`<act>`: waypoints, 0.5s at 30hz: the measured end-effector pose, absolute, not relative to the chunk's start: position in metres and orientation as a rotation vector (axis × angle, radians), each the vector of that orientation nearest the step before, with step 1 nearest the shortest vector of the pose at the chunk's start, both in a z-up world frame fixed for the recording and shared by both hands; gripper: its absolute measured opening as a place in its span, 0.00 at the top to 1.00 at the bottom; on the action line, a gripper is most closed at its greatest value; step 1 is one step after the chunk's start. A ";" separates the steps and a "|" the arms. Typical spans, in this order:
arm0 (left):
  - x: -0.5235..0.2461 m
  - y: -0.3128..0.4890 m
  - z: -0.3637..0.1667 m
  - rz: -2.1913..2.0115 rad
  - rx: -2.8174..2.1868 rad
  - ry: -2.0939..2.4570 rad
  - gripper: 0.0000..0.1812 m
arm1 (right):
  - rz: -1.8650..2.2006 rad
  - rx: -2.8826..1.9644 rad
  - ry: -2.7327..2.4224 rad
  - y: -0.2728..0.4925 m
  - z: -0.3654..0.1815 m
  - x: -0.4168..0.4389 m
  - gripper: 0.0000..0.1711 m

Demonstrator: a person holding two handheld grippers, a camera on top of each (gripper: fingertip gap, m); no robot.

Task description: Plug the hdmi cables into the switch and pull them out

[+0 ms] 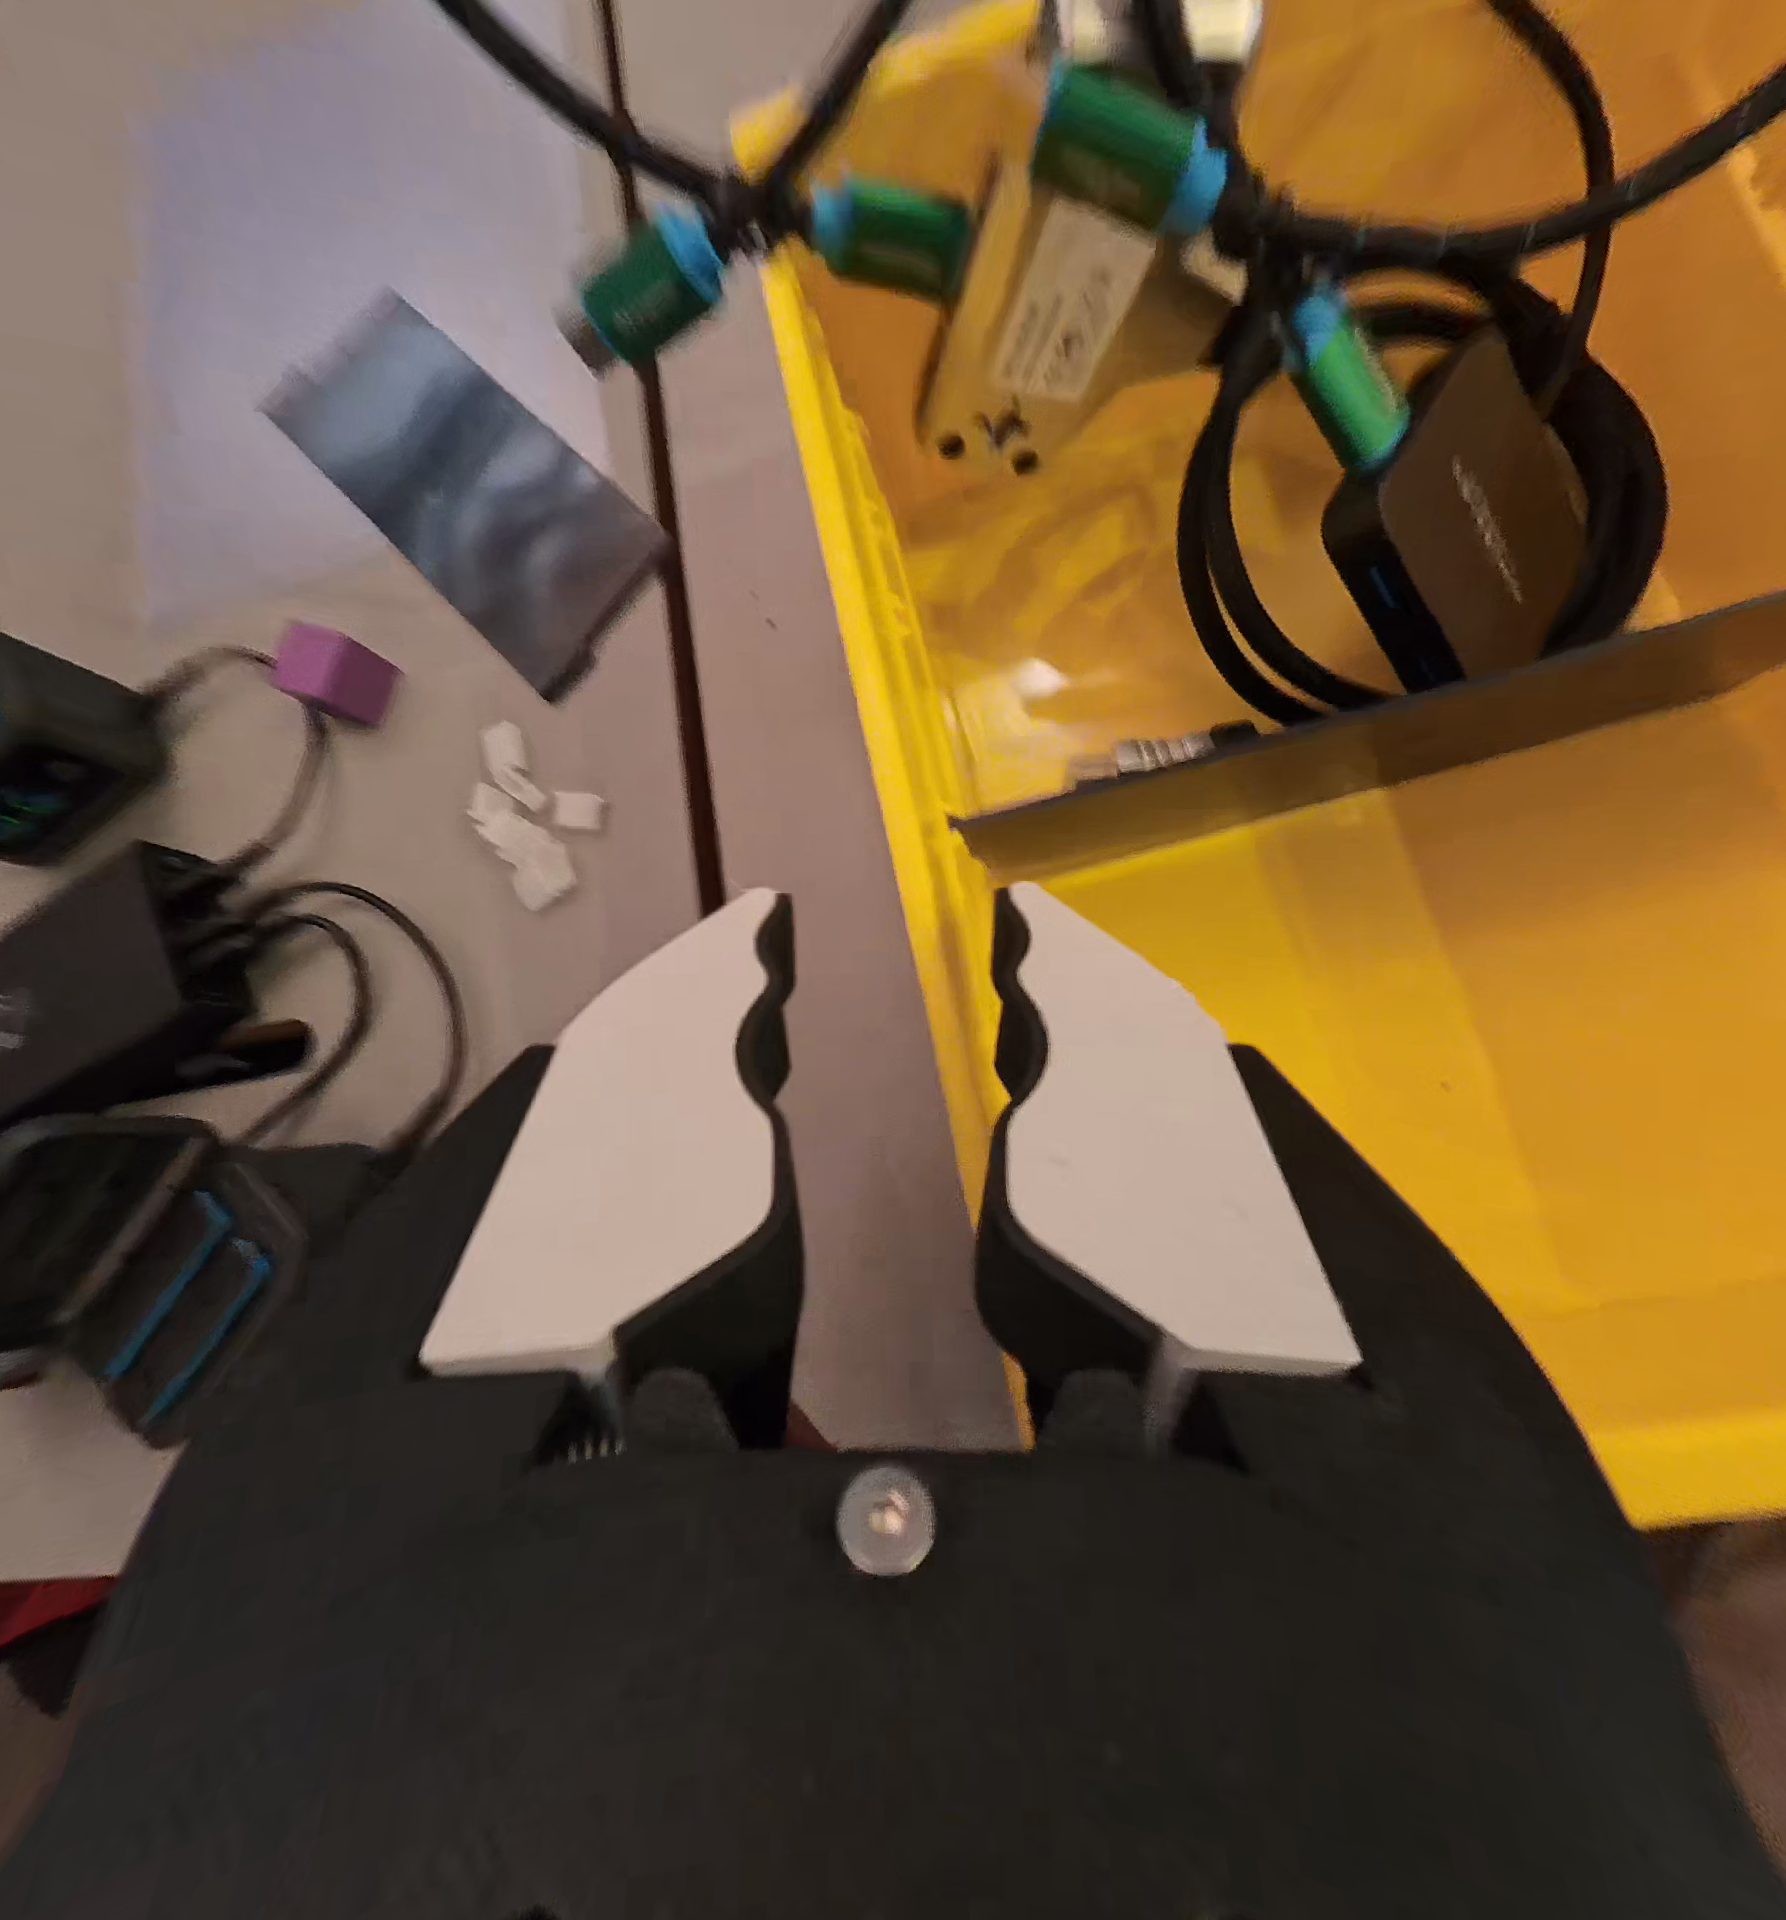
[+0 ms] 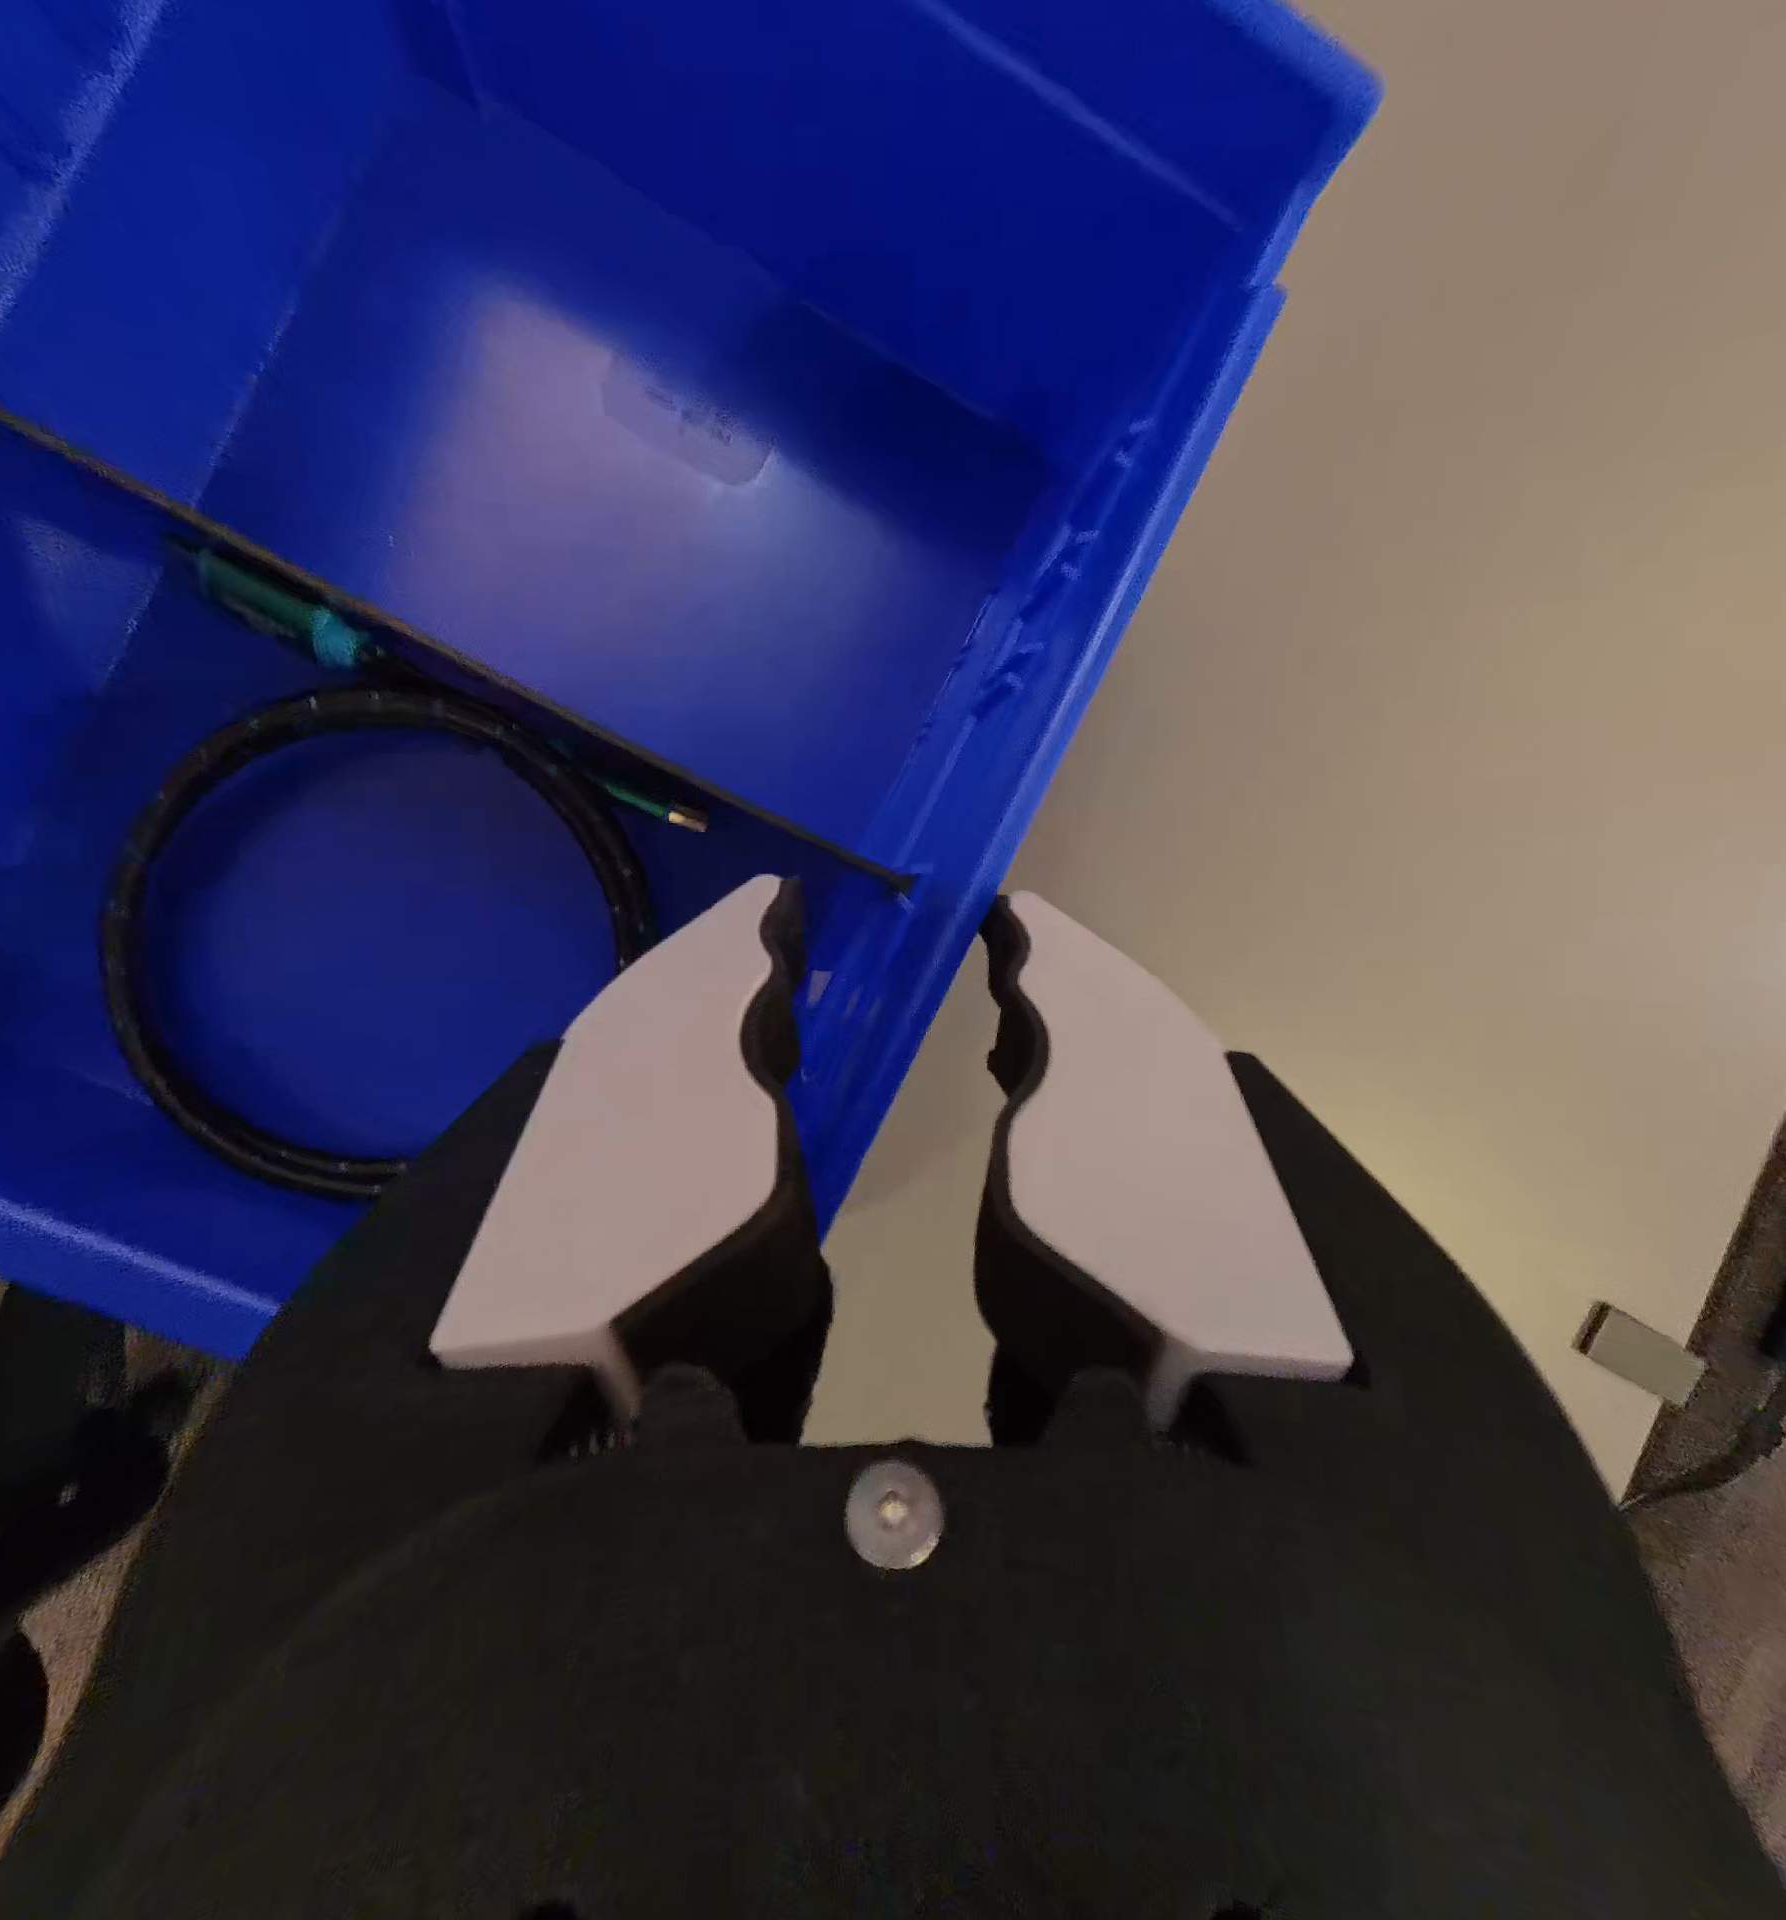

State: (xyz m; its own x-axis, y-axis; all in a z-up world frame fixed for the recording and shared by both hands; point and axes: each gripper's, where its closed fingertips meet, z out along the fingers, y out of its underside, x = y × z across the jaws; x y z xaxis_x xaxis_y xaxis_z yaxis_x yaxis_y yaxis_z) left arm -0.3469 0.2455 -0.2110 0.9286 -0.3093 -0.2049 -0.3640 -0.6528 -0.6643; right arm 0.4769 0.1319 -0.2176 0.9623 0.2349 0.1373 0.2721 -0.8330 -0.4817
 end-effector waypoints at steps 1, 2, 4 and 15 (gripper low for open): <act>-0.346 0.250 -0.199 0.139 -2.264 0.483 0.79 | -0.114 -2.574 -0.332 0.132 -0.213 0.475 0.79; -0.342 0.252 -0.188 0.161 -2.215 0.502 0.79 | -0.141 -2.547 -0.310 0.133 -0.208 0.474 0.78; -0.323 0.255 -0.174 0.132 -2.162 0.561 0.79 | -0.171 -2.472 -0.297 0.136 -0.193 0.464 0.76; -0.244 0.306 -0.205 -0.082 -2.346 0.593 0.82 | 0.005 -2.224 -0.571 0.156 -0.135 0.306 0.77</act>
State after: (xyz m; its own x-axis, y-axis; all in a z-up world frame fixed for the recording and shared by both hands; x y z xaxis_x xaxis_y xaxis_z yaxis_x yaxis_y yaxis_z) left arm -0.2440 0.3063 -0.2055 0.8930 -0.4377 -0.1043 -0.3932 -0.6465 -0.6538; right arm 0.3057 0.1564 -0.1348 0.8971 0.4024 0.1824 0.3990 -0.5604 -0.7258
